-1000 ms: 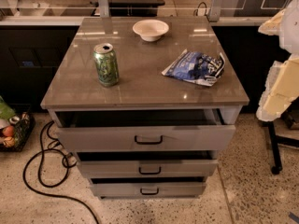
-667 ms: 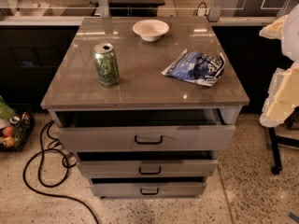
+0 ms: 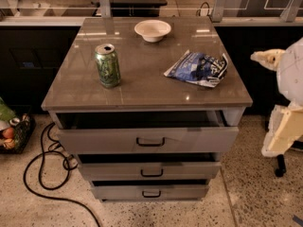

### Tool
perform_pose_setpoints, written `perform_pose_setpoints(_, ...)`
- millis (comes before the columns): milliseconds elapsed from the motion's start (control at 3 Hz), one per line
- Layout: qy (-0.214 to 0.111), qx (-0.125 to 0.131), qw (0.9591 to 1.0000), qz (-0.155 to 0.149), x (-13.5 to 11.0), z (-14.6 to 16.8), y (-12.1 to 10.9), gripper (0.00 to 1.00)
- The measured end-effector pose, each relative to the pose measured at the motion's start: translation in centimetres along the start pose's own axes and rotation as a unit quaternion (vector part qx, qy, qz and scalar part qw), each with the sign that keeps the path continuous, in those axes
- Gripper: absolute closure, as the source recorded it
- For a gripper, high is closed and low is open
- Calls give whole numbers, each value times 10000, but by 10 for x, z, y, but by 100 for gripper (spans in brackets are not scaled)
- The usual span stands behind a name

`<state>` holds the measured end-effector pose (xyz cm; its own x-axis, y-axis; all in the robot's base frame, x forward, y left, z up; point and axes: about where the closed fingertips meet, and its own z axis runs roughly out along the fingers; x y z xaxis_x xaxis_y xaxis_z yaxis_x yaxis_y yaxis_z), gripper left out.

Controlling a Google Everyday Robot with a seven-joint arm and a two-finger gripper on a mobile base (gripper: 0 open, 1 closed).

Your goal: Open middle drawer

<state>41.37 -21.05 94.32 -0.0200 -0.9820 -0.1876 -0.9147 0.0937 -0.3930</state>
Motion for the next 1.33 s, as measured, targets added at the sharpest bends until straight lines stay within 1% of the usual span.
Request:
perform_pose_setpoints(333, -169, -340, 9980, -503, -5, 35, 38, 0)
perform_pose_setpoints(667, -259, -703, 9948, -683, -8, 60, 64, 0)
perform_pose_setpoints(1000, -259, -703, 9948, -683, -8, 60, 64, 0)
perform_pose_setpoints(1333, -104, -690, 9951, -699, -7, 66, 64, 0)
